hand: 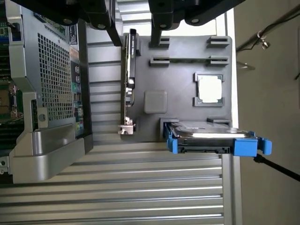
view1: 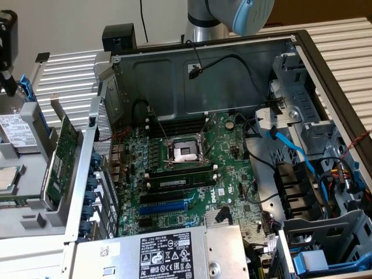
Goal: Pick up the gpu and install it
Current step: 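Reach for the gpu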
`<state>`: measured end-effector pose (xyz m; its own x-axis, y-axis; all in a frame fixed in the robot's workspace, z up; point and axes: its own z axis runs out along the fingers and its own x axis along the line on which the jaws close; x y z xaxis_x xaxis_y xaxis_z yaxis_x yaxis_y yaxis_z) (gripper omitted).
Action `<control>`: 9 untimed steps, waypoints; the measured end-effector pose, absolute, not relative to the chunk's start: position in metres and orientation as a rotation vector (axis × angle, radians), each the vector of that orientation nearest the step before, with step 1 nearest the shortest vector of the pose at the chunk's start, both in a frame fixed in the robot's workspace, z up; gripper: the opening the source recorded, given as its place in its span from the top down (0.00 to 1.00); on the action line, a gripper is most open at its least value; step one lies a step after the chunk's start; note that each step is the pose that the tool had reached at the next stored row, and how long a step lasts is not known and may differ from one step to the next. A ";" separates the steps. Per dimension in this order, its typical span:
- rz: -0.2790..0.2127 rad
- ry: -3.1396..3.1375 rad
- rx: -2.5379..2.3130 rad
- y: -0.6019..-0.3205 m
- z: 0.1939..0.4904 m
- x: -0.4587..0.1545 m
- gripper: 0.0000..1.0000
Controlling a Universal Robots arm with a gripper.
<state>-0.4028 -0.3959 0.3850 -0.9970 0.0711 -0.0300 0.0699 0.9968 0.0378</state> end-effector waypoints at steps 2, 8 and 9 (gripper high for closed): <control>0.057 3.103 0.110 -0.396 0.384 -0.406 0.58; 0.058 3.083 0.108 -0.396 0.381 -0.415 0.58; 0.058 3.080 0.108 -0.396 0.381 -0.415 0.58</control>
